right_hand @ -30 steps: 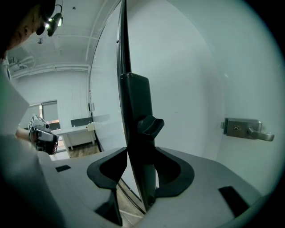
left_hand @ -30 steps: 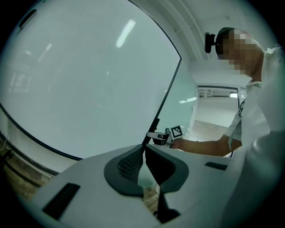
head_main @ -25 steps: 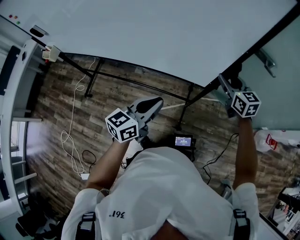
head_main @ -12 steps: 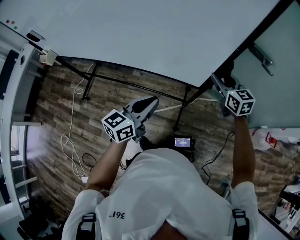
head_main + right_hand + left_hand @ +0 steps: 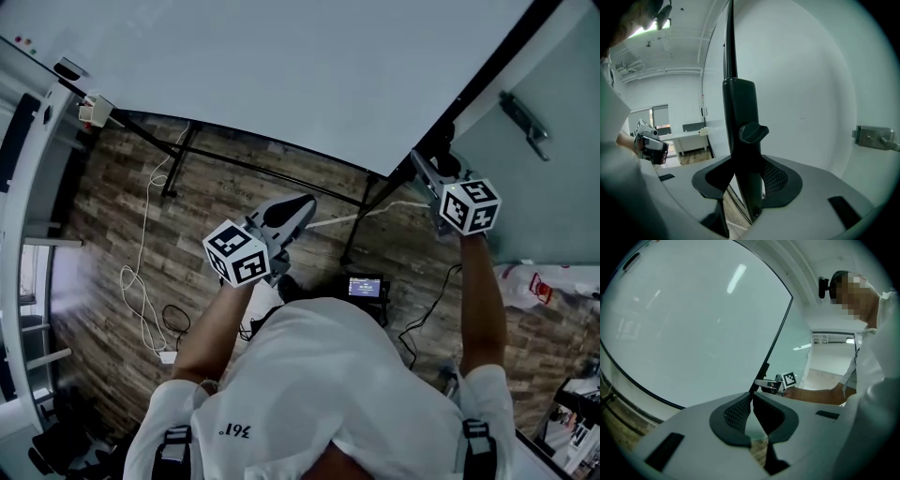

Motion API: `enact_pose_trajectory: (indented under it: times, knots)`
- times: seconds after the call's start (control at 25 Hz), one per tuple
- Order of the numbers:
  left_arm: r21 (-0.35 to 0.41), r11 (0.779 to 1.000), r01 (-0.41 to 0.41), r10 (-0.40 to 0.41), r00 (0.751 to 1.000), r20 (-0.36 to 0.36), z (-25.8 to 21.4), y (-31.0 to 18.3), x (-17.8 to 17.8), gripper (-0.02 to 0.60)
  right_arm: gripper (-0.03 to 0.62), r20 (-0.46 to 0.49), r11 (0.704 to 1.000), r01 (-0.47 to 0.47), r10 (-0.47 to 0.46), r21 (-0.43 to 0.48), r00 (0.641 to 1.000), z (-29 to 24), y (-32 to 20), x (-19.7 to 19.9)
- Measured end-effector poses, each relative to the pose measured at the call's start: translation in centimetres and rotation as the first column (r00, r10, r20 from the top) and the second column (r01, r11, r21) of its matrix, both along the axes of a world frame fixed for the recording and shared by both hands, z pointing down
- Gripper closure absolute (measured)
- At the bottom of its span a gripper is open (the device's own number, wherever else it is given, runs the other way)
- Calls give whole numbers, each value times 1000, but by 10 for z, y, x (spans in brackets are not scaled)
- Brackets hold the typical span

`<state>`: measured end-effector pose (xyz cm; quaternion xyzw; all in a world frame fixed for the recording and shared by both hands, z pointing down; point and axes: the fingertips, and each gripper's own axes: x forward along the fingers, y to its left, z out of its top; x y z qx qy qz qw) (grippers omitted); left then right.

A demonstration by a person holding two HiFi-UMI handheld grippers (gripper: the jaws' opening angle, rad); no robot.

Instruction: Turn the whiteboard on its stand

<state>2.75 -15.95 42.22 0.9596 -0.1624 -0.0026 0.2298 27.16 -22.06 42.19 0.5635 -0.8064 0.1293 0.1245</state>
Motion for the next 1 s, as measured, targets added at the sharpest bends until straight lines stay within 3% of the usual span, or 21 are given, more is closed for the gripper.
enact_pose_trajectory:
  times: [1.0]
  knots:
    - [-13,999,49,-49,999,-2,3,-14,-12,574,407,12,997,72,-72,-13,997,0,-28,-47]
